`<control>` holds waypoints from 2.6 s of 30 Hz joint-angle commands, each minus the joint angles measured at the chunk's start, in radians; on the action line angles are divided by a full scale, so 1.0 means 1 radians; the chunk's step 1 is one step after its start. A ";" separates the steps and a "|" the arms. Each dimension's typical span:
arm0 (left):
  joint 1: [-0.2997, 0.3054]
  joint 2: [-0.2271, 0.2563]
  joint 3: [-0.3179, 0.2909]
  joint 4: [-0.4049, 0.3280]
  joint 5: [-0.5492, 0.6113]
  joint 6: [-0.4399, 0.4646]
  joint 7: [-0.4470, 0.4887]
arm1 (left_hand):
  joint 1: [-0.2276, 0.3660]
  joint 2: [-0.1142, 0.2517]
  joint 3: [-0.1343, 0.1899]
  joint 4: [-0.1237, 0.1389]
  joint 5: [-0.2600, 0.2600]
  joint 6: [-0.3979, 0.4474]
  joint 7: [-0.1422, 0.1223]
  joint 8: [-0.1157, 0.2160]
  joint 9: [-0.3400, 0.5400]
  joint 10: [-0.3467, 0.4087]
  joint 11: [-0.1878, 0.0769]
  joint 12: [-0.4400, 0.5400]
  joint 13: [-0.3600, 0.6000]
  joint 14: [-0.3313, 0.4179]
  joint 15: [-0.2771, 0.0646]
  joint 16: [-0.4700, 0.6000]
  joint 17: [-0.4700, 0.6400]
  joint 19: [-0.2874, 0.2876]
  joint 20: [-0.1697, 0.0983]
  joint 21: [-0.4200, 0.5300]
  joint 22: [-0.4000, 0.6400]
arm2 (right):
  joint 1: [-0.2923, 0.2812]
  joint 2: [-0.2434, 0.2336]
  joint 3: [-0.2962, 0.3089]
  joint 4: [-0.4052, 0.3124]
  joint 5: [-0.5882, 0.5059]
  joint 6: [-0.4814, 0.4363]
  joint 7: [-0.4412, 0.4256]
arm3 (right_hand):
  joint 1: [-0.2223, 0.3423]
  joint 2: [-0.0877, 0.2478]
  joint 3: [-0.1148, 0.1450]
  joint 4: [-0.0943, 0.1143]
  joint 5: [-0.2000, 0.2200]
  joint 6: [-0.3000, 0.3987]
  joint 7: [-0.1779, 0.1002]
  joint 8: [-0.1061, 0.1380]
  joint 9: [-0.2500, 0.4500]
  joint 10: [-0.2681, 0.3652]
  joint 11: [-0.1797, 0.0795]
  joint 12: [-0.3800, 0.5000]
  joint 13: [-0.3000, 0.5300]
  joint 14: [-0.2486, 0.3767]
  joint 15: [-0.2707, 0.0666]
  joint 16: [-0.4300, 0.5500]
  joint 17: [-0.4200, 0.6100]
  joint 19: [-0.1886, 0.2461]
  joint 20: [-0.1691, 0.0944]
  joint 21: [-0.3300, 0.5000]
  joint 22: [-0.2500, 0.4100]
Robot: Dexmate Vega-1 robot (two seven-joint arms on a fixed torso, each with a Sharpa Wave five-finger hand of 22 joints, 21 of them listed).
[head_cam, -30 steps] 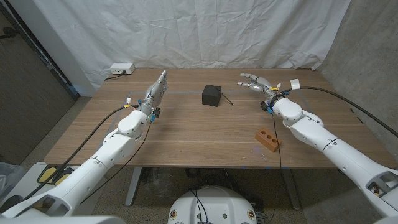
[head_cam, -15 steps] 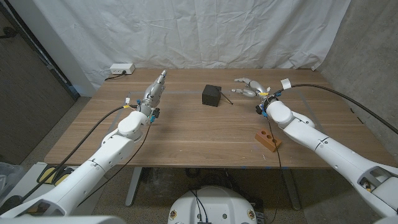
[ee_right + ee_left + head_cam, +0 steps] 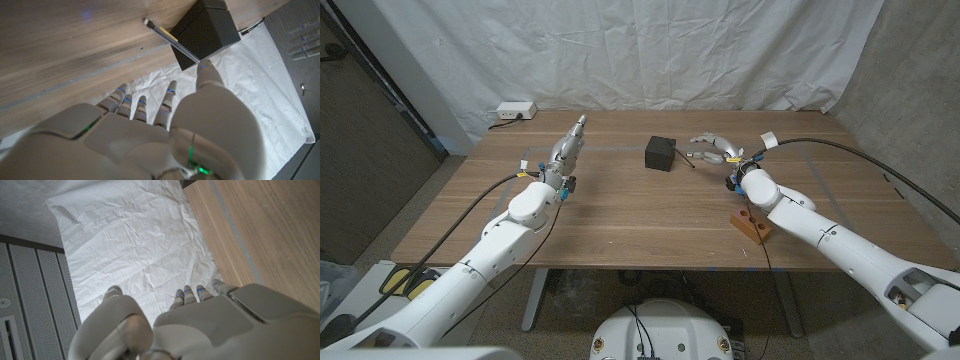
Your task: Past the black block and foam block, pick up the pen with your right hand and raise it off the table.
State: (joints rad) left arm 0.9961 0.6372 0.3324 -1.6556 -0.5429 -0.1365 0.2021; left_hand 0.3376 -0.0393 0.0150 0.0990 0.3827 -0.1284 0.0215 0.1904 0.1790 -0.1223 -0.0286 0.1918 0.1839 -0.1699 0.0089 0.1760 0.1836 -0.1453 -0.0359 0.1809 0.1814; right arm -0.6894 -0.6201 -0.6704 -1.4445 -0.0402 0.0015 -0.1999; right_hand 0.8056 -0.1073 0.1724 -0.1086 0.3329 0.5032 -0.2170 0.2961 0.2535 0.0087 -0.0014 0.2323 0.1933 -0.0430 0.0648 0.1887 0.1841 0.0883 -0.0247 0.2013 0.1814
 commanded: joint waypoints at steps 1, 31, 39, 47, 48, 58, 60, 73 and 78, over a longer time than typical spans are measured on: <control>0.008 -0.004 0.001 -0.011 0.007 0.002 0.009 | 0.008 0.006 -0.007 0.002 0.001 -0.002 0.010 0.002 0.006 -0.007 0.007 0.005 0.002 -0.012 -0.002 0.006 0.001 -0.008 -0.058 0.009 0.003 | 0.019 0.013 -0.061 -0.040 -0.175 -0.126 -0.047 | 0.002 0.012 -0.012 0.001 0.005 0.028 0.001 0.013 0.004 -0.004 0.002 -0.003 0.004 -0.002 0.007 -0.001 0.002 0.001 0.000 -0.002 0.003; -0.007 -0.025 0.000 0.049 -0.005 -0.043 -0.019 | 0.017 0.010 -0.014 -0.002 0.002 0.014 0.006 0.010 0.006 0.005 0.005 0.011 0.002 0.004 -0.016 0.015 0.001 -0.001 -0.069 0.019 0.003 | 0.093 0.093 -0.120 0.092 -0.240 -0.168 -0.092 | 0.002 0.024 -0.038 0.010 0.010 0.076 -0.002 0.010 -0.007 0.027 0.012 0.006 0.000 0.030 0.001 0.008 0.001 0.023 0.007 0.007 0.004; -0.004 -0.026 -0.006 0.057 -0.005 -0.057 -0.018 | 0.020 0.011 -0.015 -0.003 0.002 0.017 0.007 0.010 0.006 0.008 0.005 0.012 0.002 0.005 -0.016 0.015 0.000 0.000 -0.071 0.019 0.003 | 0.098 0.099 -0.125 0.102 -0.244 -0.173 -0.108 | 0.008 0.030 -0.041 0.009 0.012 0.092 -0.001 0.014 -0.006 0.040 0.011 0.009 -0.001 0.041 0.000 0.009 0.001 0.033 0.006 0.010 0.004; 0.000 -0.027 -0.012 0.064 -0.017 -0.063 -0.024 | 0.023 0.012 -0.016 -0.004 0.002 0.020 0.008 0.010 0.006 0.009 0.007 0.012 0.002 0.007 -0.011 0.015 0.000 -0.004 -0.065 0.018 0.002 | 0.098 0.103 -0.132 0.097 -0.250 -0.183 -0.114 | 0.013 0.039 -0.048 0.011 0.014 0.125 -0.001 0.022 -0.003 0.064 0.015 0.016 -0.001 0.061 -0.005 0.012 0.000 0.048 0.006 0.014 0.005; -0.001 -0.029 -0.012 0.071 -0.019 -0.067 -0.029 | 0.024 0.012 -0.016 -0.004 0.002 0.019 0.008 0.010 0.006 0.009 0.007 0.012 0.002 0.007 -0.011 0.015 0.000 -0.004 -0.065 0.018 0.002 | 0.098 0.104 -0.133 0.099 -0.250 -0.181 -0.116 | 0.014 0.041 -0.048 0.011 0.015 0.129 -0.001 0.023 -0.003 0.066 0.014 0.016 -0.001 0.063 -0.007 0.012 0.000 0.050 0.006 0.014 0.005; -0.005 -0.023 -0.013 0.080 -0.030 -0.059 -0.040 | 0.026 0.013 -0.018 -0.005 0.003 0.018 0.010 0.009 0.006 0.009 0.009 0.012 0.002 0.009 -0.009 0.015 0.000 -0.006 -0.061 0.018 0.002 | 0.098 0.115 -0.140 0.103 -0.256 -0.188 -0.131 | 0.036 0.061 -0.061 0.009 0.019 0.250 -0.002 0.066 0.006 0.130 -0.004 0.031 -0.005 0.108 -0.039 0.014 0.000 0.079 0.013 0.018 0.005; -0.007 -0.023 -0.013 0.085 -0.031 -0.063 -0.046 | 0.027 0.014 -0.018 -0.006 0.003 0.016 0.010 0.008 0.006 0.009 0.009 0.012 0.002 0.009 -0.009 0.014 0.000 -0.007 -0.061 0.018 0.002 | 0.100 0.117 -0.143 0.105 -0.258 -0.188 -0.130 | 0.038 0.063 -0.062 0.009 0.020 0.261 -0.002 0.070 0.007 0.135 -0.006 0.032 -0.005 0.113 -0.044 0.015 0.000 0.082 0.014 0.018 0.005; -0.027 -0.014 -0.004 0.104 -0.039 -0.042 -0.070 | 0.030 0.016 -0.020 -0.007 0.003 0.015 0.012 0.007 0.006 0.003 0.010 0.009 0.002 0.005 -0.005 0.012 0.000 -0.015 -0.053 0.016 0.002 | 0.102 0.123 -0.147 0.104 -0.262 -0.177 -0.141 | 0.040 0.087 -0.075 0.018 0.022 0.309 -0.003 0.080 0.006 0.209 -0.015 0.049 -0.007 0.178 -0.051 0.026 0.003 0.114 0.043 0.023 0.006; -0.035 -0.015 0.000 0.109 -0.037 -0.040 -0.073 | 0.031 0.016 -0.020 -0.007 0.003 0.014 0.011 0.007 0.007 0.002 0.009 0.009 0.002 0.004 -0.003 0.012 0.000 -0.016 -0.052 0.016 0.002 | 0.100 0.122 -0.144 0.105 -0.261 -0.170 -0.150 | 0.036 0.097 -0.080 0.023 0.022 0.336 -0.003 0.080 -0.003 0.246 -0.024 0.057 -0.008 0.200 -0.055 0.028 0.003 0.129 0.050 0.026 0.007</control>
State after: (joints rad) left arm 0.9765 0.6196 0.3244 -1.5601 -0.5769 -0.1862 0.1429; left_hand 0.3547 -0.0221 -0.0002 0.0919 0.3827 -0.1140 0.0286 0.1974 0.1838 -0.1135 -0.0235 0.1966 0.1837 -0.1621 0.0012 0.1819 0.1816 -0.1504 -0.0337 0.1965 0.1817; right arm -0.5878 -0.5012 -0.8152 -1.3422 -0.3004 -0.1816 -0.3345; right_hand 0.8424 -0.0231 0.0964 -0.0878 0.3444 0.8237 -0.2196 0.3716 0.2528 0.2345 -0.0233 0.2826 0.1860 0.1408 0.0105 0.2111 0.1841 0.2083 0.0232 0.2228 0.1836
